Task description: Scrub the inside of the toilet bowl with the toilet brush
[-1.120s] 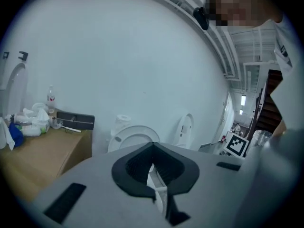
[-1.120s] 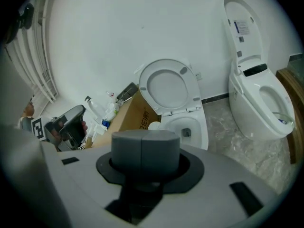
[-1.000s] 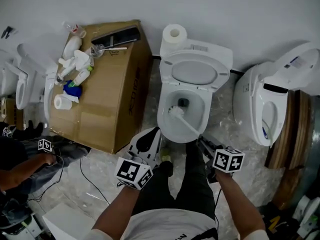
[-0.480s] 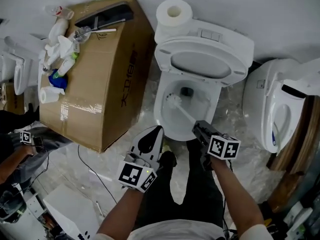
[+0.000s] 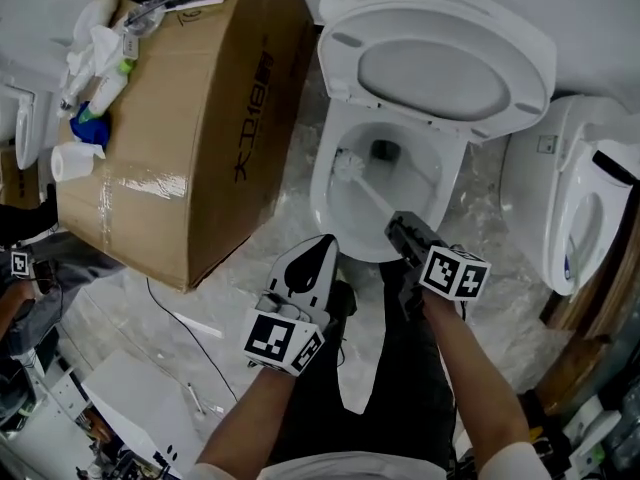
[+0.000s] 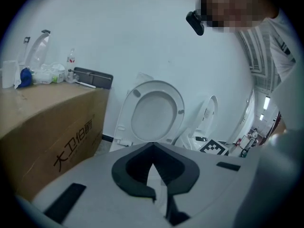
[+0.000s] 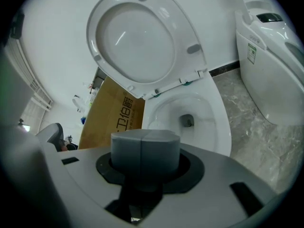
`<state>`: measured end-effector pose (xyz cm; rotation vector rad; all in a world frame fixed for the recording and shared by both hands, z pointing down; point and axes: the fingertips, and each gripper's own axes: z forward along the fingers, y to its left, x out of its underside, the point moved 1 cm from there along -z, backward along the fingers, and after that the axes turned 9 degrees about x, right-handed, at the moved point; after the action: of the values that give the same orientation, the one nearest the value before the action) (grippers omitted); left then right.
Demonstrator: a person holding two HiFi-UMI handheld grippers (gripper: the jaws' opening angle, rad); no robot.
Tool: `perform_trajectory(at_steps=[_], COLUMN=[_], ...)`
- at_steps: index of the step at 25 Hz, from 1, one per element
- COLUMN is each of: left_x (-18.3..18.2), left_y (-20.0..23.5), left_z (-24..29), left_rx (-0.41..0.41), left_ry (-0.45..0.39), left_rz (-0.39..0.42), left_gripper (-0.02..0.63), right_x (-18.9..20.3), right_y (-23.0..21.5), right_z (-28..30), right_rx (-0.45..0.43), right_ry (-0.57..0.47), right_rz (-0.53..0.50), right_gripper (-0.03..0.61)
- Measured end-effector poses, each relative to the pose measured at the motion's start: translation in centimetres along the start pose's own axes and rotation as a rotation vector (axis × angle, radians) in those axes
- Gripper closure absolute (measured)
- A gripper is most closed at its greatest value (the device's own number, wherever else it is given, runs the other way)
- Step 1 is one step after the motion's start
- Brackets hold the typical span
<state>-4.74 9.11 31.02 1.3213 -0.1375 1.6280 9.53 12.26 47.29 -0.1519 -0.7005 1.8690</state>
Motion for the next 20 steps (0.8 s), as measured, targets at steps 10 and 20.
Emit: perform_trajectory(at_steps=[10, 20], left_x=[2.3, 1.8], left_y=[1.7, 1.6], left_z=[-2.5, -2.8], left_rx=[-0.019, 0.001], left_ry=[-0.016, -0.041], left_rz=[-0.027, -0.034], left_gripper=[0.606, 0.606], right_x=[4.4, 5.3], right_y=[-1.2, -3.2], right_z=[-0.1, -3.0], right_rx=[-0.039, -0.014], right_ry=[0.135, 0.361], right_rz=[-0.125, -0.44], right_gripper=[0.42, 0.42])
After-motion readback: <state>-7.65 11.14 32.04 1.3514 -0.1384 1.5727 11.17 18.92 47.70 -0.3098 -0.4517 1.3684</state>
